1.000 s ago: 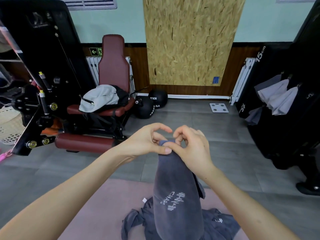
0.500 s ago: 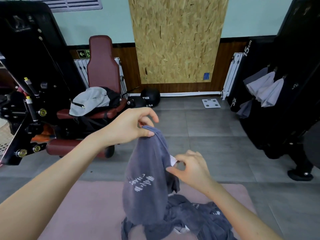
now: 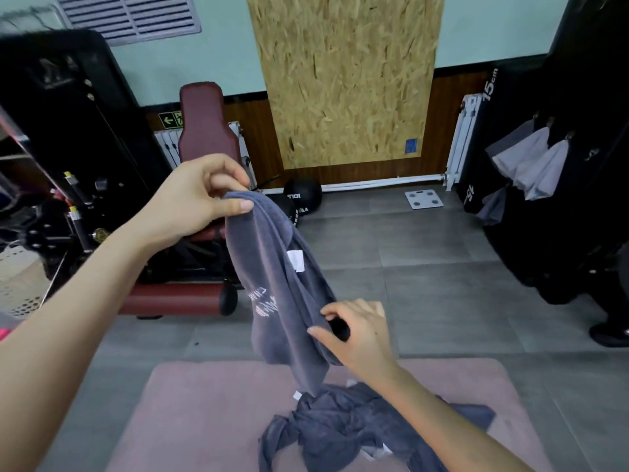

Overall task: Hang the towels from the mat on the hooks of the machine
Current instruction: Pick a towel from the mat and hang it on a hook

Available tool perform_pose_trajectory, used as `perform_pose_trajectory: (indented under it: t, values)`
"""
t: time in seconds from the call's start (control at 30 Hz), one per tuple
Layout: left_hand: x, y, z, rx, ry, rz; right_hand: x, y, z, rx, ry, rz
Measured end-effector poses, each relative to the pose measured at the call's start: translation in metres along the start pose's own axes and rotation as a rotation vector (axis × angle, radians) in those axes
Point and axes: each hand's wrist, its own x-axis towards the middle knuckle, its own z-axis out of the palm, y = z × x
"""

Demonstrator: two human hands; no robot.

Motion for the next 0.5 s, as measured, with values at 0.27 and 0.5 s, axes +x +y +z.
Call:
perform_pose_trajectory:
  t: [0.27,0.5]
  values:
    - [-0.005,0.0,-0.012,-0.098,0.051,0.016,-0.015,0.037,0.024,-0.359,-0.211,0.087]
    - [-0.018,-0.012,-0.034,-0.105,0.118,-0.006,-0.024,0.076,0.023,-0.43,-0.335,0.128]
